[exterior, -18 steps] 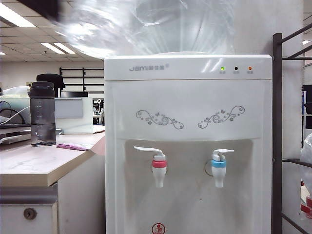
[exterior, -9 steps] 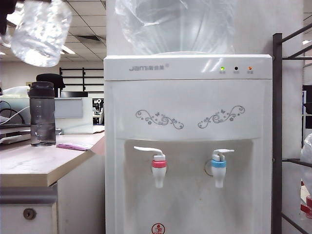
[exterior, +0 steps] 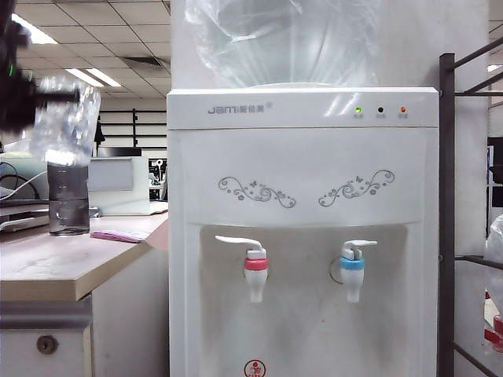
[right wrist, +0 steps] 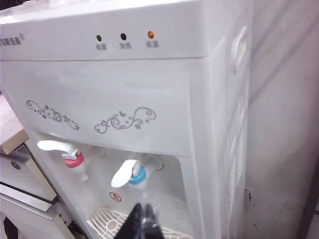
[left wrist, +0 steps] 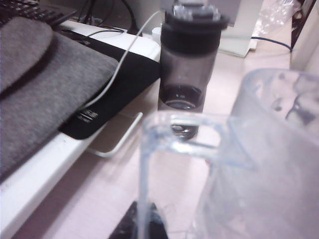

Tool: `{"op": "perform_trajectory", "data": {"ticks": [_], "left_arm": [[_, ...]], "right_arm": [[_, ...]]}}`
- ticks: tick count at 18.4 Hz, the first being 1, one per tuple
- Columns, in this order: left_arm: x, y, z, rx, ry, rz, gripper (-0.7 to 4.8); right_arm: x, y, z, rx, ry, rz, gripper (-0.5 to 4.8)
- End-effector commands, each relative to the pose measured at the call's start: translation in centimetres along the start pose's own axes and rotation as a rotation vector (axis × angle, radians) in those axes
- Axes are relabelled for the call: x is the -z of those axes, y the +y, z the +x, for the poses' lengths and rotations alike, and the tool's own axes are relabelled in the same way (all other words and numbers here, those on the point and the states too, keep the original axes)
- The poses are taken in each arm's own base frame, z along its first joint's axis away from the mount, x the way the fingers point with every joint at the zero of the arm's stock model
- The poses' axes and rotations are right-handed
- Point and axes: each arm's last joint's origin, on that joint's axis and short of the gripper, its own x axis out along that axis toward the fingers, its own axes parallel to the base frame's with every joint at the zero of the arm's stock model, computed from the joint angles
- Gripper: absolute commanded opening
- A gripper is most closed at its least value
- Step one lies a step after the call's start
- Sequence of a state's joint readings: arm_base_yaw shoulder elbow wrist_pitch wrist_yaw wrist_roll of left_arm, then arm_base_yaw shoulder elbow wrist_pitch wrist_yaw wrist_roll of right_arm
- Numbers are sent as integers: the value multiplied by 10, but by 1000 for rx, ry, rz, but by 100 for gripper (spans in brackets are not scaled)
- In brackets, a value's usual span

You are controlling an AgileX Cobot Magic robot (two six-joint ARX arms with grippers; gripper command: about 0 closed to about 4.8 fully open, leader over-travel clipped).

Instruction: Pick up the plastic mug from the left desk, go to the hot water outlet of the water dispenser, press the vertical switch to get some water, then put the mug back on the desk.

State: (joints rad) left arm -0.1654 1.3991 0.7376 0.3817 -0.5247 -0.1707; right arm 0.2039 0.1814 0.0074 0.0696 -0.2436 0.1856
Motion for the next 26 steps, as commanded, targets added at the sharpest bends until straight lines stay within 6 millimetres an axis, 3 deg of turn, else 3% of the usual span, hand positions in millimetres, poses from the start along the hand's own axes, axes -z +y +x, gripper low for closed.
{"op": "perform_trajectory", "data": {"ticks": [1,4,8,15,26], "left_arm": [[20,13,9,-23,-102,-64,-5],[52,28,30,-52,-95,-71,-5],[77,31,45,-36,-27,-47,-5],[119,33,49,-11,83,-1,-5],[121,34,47,-19,81,7,-5]], "right_arm": [[-1,0,0,-1,-14,-7,-1],[-1,0,0,0,-14,-6,-1],[-1,0,0,0,-14,-7,-1],[-1,0,0,-1,-14,-6,0],[-1,0,0,-1,-14,-7,-1]]}}
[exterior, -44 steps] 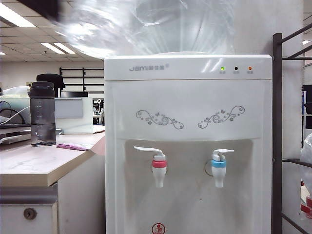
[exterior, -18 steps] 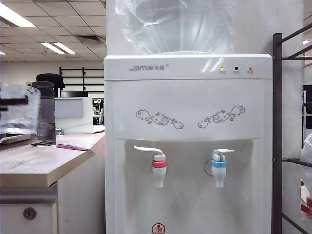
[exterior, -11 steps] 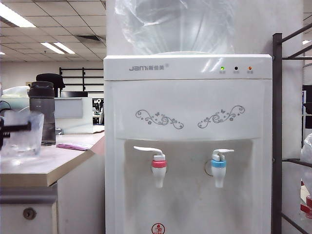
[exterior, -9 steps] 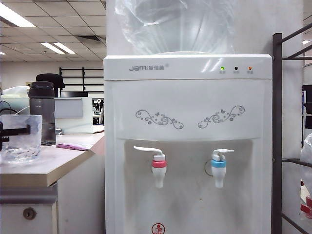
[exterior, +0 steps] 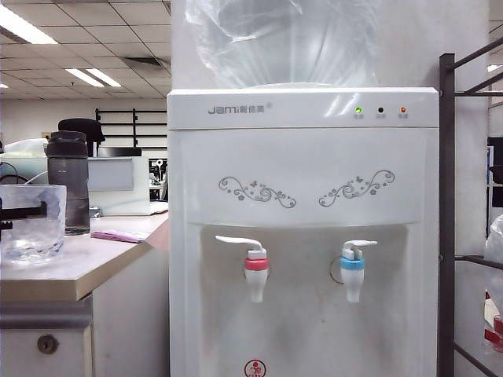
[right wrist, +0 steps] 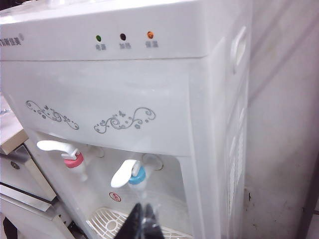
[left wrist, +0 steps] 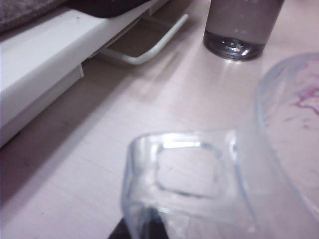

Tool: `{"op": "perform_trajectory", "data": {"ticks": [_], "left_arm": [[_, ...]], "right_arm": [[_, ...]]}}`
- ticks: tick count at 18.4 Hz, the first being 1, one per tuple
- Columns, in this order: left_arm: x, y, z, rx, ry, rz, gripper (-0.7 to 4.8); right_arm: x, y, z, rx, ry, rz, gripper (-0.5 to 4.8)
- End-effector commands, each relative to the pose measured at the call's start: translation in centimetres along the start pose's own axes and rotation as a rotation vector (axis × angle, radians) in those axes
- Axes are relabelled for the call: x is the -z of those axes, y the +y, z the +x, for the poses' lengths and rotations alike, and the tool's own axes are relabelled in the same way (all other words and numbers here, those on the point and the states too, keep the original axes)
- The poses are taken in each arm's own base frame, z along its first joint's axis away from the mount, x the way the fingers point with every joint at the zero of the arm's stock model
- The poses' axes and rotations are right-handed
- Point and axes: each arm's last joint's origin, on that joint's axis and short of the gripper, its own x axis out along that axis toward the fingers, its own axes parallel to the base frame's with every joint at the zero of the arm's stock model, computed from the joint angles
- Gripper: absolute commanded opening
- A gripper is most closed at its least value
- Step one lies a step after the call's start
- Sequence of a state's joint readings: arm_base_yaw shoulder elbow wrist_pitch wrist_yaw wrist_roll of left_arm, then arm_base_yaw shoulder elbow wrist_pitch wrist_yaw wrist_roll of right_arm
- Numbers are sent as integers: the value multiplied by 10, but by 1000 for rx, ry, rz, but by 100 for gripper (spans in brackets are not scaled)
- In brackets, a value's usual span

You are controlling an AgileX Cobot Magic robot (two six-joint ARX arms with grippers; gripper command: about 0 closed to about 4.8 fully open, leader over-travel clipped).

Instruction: Pick up the plastic mug from the left desk, go to the hot water outlet of the water dispenser, press the vertical switch to get some water, then put the mug back on the desk.

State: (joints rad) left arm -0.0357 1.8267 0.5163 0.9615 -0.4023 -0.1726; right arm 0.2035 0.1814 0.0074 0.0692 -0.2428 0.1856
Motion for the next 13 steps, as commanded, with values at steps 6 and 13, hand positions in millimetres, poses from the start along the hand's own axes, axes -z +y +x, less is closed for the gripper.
{"op": "perform_trajectory", "data": {"ticks": [6,13], "left_arm": [[1,0,0,-4,9,51,472],[4,-2,-1,92,44,84,467]], "right_arm": [[-2,0,0,-2,-15,-7,-1],[-2,0,0,-2,-15,-7,-1]]}}
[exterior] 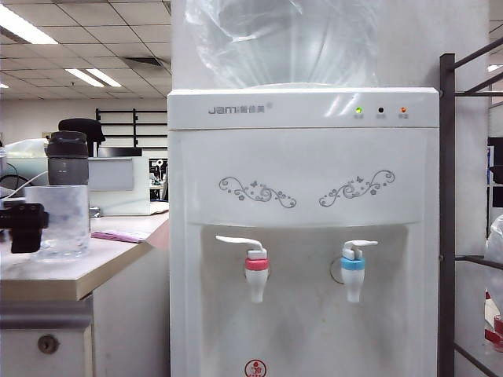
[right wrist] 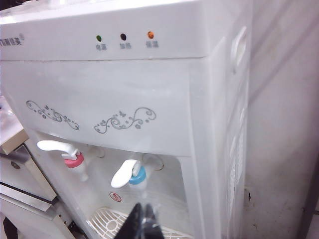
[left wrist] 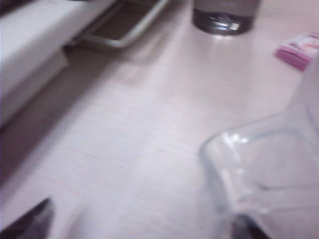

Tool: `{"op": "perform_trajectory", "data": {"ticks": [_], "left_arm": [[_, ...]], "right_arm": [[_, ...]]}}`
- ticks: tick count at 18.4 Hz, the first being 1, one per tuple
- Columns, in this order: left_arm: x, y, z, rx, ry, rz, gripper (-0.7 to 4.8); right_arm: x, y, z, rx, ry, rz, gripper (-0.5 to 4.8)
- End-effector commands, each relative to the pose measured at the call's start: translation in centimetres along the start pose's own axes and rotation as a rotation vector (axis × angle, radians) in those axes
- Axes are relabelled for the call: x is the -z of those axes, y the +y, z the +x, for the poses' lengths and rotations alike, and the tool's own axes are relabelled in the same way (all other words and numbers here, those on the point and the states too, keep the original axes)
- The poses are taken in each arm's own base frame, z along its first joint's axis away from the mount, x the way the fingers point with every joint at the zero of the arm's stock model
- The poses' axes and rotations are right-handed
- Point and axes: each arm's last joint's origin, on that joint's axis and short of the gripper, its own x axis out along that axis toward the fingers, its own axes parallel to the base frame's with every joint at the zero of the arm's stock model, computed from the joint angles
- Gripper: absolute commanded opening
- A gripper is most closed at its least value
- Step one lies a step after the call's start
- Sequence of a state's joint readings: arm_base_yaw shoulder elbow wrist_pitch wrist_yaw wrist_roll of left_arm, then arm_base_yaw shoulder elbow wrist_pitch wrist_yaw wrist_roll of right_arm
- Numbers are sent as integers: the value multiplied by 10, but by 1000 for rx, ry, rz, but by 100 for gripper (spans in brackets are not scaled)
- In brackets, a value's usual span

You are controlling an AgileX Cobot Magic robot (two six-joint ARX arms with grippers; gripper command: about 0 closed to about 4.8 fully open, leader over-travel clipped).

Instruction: Pick up the plastic mug from the left desk, go to the hot water outlet of the water dispenser, press the vertical switch to get some water, then put the mug back on the desk.

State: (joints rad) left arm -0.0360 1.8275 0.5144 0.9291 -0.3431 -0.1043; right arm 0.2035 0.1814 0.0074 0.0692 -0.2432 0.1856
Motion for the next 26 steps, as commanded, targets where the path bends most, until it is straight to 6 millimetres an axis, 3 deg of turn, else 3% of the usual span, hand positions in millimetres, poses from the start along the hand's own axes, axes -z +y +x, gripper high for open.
{"op": "perform_trajectory", "data": {"ticks": [1,9,12,14,16,17,18,19,26], "left_arm": [[0,-1,-1,35,10,10,467],[-3,11,-35,46,-7,42,465],[0,18,-57,65,-26,35,464],[-4,25,-78,70,-82,20,434],[-6,30,-90,74,-124,14,294],[-7,32,-98,75,-153,38,106],[-10,35,-106,83,-193,35,11],[-12,36,-111,86,-218,27,-8],[-35,41,-126,25,-415,9,-6]], "right_arm": [[-2,0,0,-2,-14,-7,0],[-1,0,0,-1,-14,-7,-1],[-1,0,0,-1,-14,-7,-1],[-1,0,0,-1,-14,-6,-1],[-1,0,0,-1,-14,-6,0],[-1,0,0,-1,-14,-6,-1],[-1,0,0,-2,-14,-7,-1],[-1,0,0,-1,-14,-6,-1],[-1,0,0,-1,-14,-6,-1]]}}
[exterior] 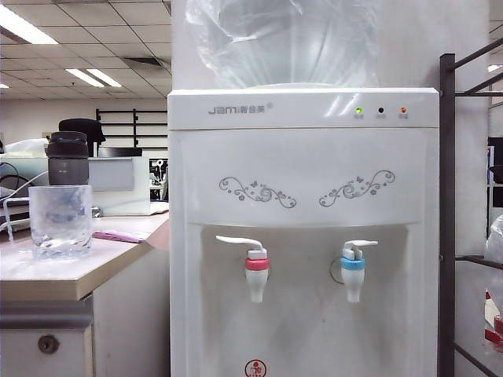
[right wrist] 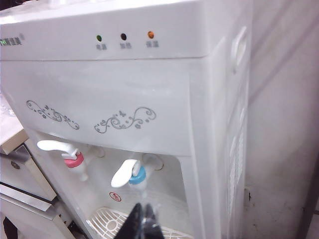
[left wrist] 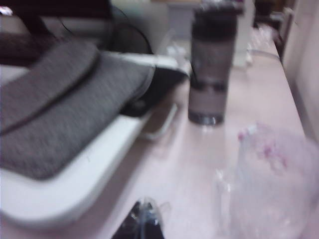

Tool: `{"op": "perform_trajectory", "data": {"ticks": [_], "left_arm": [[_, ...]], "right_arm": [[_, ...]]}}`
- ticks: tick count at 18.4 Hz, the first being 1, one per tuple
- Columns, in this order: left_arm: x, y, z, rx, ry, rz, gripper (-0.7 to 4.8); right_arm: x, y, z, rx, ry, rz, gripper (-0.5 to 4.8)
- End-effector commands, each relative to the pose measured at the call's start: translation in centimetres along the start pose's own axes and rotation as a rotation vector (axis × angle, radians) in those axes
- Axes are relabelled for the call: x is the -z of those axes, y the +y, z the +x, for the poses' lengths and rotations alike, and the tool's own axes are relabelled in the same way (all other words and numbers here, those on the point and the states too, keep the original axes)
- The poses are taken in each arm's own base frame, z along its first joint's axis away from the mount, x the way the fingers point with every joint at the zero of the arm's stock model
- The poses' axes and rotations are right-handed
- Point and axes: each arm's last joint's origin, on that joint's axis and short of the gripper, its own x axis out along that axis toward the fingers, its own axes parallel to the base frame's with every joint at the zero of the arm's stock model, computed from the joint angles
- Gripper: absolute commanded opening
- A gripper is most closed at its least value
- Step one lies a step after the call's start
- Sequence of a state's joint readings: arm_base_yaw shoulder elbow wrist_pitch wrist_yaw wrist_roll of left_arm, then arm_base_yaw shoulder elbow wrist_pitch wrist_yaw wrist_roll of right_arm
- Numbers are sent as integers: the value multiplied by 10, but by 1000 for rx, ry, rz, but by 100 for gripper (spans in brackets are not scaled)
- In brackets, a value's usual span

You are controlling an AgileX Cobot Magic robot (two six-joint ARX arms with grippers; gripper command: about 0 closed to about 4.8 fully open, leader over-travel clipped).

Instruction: Pick up the plastic mug from the left desk, go to the hot water outlet of the water dispenser, press the vertical switch to get some water, then put the mug back on the desk.

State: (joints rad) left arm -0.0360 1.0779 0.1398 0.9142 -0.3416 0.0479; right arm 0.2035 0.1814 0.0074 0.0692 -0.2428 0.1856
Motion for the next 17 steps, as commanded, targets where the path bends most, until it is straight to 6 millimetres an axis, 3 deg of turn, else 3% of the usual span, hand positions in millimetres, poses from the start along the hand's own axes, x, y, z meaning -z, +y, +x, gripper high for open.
{"op": "perform_trajectory", "data": {"ticks": [1,2,3,4,8,13,14,17], "left_arm": [[-8,0,0,-1,-71,-21,-6],[-14,4,-17,76,-11,2,-6],[-29,16,-47,65,-47,-10,-6],[-39,22,-62,73,-135,-37,-6],[-57,33,-90,57,-357,-107,-6],[-60,37,-101,42,-422,-130,-6],[-43,33,-95,91,-241,-66,-6],[-25,29,-91,142,-116,-25,-6]], "right_arm": [[-1,0,0,-2,-14,-6,-1],[-1,0,0,-3,-13,-6,-1],[-1,0,0,-2,-14,-6,-1],[-2,0,-1,-1,-19,-8,-1],[-12,5,-12,-27,-159,-43,0],[-16,0,-14,25,-194,-49,-1],[-17,-5,-15,78,-203,-48,0],[-17,-8,-16,120,-212,-48,-1]]}}
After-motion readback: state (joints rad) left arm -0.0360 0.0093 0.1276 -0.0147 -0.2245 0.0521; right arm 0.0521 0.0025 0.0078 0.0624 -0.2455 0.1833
